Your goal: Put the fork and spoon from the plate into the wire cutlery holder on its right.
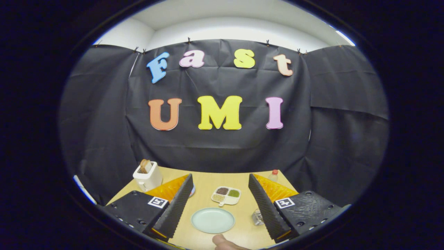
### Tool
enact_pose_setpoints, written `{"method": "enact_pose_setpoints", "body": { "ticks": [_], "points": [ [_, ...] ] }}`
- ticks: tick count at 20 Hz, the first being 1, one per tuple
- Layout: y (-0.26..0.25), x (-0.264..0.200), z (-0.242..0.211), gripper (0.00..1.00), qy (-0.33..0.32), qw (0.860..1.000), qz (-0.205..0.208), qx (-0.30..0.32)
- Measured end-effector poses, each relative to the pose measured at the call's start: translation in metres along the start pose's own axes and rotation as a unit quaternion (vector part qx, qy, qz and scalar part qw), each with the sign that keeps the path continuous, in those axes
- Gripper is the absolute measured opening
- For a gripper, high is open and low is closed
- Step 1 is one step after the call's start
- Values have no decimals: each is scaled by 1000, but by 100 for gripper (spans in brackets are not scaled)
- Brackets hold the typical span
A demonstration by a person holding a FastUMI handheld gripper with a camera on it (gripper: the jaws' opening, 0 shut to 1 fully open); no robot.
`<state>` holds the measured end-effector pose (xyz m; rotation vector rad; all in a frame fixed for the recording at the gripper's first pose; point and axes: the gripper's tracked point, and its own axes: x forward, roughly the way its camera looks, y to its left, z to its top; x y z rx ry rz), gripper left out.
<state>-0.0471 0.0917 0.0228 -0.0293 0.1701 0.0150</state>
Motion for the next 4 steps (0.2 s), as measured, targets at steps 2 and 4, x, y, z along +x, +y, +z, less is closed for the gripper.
{"method": "enact_pose_setpoints", "body": {
  "ticks": [2, 4],
  "points": [
    [-4, 1, 8, 96, -5, 1000, -2, -2],
    [-10, 3, 13, 96, -11, 1000, -7, -3]
  ]
}}
